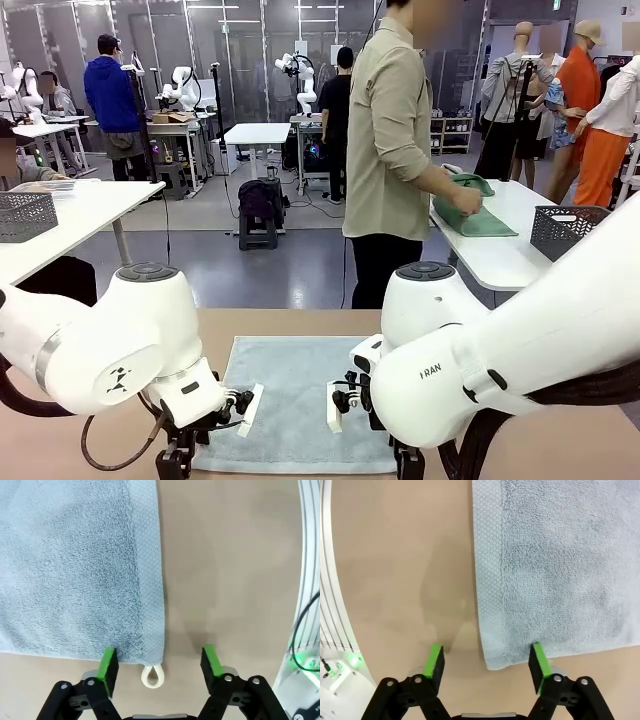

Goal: Fold the towels and place them in the basket.
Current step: When a person lays out a Towel with hook on the table, fold it in half twice.

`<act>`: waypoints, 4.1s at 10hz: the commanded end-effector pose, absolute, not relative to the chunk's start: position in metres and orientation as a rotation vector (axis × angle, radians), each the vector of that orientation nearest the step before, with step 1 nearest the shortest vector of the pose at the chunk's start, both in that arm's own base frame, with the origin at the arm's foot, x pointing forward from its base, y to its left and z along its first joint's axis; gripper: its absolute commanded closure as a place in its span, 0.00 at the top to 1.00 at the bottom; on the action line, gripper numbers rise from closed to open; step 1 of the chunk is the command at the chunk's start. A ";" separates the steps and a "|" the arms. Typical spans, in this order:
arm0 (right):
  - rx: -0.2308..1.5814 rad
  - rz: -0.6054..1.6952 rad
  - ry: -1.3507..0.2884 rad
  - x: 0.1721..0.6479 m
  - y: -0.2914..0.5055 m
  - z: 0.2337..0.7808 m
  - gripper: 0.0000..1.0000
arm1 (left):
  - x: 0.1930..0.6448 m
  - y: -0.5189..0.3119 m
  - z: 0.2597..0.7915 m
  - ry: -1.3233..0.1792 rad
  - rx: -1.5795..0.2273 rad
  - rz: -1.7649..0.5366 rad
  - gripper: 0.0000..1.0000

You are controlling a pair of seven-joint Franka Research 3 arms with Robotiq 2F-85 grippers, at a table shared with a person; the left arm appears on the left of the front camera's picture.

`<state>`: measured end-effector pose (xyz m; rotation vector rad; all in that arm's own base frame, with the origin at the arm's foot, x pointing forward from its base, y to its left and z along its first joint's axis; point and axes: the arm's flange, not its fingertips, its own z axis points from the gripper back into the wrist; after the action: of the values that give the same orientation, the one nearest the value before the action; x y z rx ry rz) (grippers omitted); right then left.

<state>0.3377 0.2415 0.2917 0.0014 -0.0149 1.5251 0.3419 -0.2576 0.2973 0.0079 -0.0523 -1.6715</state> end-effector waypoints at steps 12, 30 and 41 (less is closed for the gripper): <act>-0.088 1.499 -0.059 0.318 0.227 0.273 0.61 | 0.343 -0.260 0.287 -0.114 0.100 -1.643 0.44; -0.070 1.518 -0.056 0.349 0.247 0.295 0.05 | 0.345 -0.263 0.300 -0.112 0.078 -1.673 0.08; -0.100 1.551 -0.159 0.390 0.221 0.421 0.05 | 0.414 -0.241 0.421 -0.127 0.180 -1.604 0.08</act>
<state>0.3877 0.2352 0.4149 -0.1127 -0.1816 1.5307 0.4045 -0.2479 0.4149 0.1487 -0.1795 -1.5846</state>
